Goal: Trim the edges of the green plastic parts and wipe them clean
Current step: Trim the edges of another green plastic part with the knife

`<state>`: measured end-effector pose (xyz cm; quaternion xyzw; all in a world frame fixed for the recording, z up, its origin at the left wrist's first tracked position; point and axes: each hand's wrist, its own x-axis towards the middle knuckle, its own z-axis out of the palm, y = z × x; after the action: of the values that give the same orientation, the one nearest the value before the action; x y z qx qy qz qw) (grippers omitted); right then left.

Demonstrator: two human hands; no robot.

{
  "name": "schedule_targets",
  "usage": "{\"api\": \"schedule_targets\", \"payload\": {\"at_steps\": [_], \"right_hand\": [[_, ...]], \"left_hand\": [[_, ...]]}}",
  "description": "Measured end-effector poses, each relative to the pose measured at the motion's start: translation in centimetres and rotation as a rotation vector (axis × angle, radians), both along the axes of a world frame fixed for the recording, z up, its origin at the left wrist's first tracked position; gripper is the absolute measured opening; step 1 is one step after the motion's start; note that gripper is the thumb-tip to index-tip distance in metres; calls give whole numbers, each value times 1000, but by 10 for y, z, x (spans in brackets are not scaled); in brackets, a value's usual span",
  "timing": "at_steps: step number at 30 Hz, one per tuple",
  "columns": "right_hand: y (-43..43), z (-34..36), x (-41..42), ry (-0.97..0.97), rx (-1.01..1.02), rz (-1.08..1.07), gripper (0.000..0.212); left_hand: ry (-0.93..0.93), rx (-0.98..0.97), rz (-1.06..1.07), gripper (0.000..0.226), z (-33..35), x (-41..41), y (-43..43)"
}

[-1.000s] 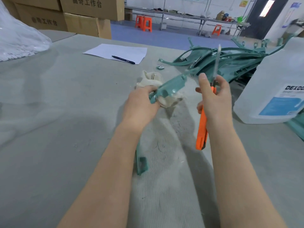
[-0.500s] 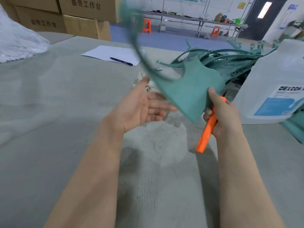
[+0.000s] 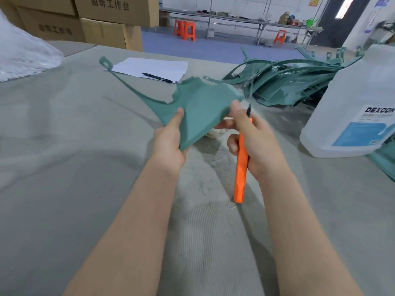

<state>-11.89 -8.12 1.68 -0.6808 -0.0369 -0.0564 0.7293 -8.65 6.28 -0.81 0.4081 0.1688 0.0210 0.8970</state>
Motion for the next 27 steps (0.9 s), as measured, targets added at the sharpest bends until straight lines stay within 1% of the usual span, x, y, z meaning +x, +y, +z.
{"api": "schedule_targets", "payload": {"at_steps": [3, 5, 8, 14, 19, 21, 27], "right_hand": [[-12, 7, 1, 75, -60, -169, 61], [-20, 9, 0, 69, -140, -234, 69], [-24, 7, -6, -28, -221, -268, 63], [-19, -1, -4, -147, -403, -200, 56], [-19, -6, -1, -226, -443, -202, 59], [-19, -7, 0, -237, -454, -194, 60], [-21, -6, 0, -239, -392, -182, 61]], "left_hand": [[-30, 46, -39, 22, 2, 1, 14], [-60, 97, -61, 18, 4, 1, 18], [-81, 169, -130, 22, 6, -2, 17], [-76, 198, -198, 25, 7, -5, 18], [-58, 212, -229, 17, 8, -7, 17], [-51, 209, -249, 18, 8, -8, 17], [-39, 211, -266, 18, 7, -8, 18]]}}
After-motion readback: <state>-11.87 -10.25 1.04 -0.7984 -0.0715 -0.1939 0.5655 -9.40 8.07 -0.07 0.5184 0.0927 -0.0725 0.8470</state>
